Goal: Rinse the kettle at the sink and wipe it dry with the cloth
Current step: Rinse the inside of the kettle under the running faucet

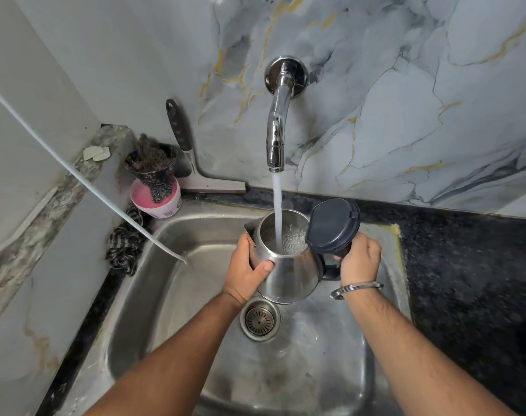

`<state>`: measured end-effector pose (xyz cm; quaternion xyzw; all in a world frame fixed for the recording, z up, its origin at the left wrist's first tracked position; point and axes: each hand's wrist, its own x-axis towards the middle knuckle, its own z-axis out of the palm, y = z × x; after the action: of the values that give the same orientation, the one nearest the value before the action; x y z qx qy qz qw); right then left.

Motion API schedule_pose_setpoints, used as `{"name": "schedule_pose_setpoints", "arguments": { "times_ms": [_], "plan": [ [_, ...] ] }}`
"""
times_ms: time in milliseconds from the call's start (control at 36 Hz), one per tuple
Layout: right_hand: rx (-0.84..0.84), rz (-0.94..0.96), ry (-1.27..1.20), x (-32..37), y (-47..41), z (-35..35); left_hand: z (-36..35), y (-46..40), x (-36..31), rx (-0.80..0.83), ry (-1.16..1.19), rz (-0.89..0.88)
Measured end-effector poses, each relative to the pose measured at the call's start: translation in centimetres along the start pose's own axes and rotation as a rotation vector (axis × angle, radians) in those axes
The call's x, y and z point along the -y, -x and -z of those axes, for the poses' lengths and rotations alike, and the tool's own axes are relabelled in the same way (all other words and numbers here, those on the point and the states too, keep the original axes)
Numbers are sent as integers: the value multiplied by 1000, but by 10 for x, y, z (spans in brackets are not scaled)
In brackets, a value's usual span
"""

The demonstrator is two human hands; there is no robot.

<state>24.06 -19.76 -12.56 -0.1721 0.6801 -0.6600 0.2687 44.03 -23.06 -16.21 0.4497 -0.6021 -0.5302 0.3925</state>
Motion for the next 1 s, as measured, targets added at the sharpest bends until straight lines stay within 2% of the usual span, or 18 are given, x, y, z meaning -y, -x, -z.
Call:
{"name": "schedule_pose_setpoints", "arguments": {
  "times_ms": [194,528,1000],
  "plan": [
    [30,17,-36,-7,4,4,-1,6,-1,-27,-22,43],
    [53,59,-53,-5,11,5,3,12,-3,-58,-52,20],
    [59,61,-83,5,15,2,6,13,-9,-42,-80,47]
  ]
}}
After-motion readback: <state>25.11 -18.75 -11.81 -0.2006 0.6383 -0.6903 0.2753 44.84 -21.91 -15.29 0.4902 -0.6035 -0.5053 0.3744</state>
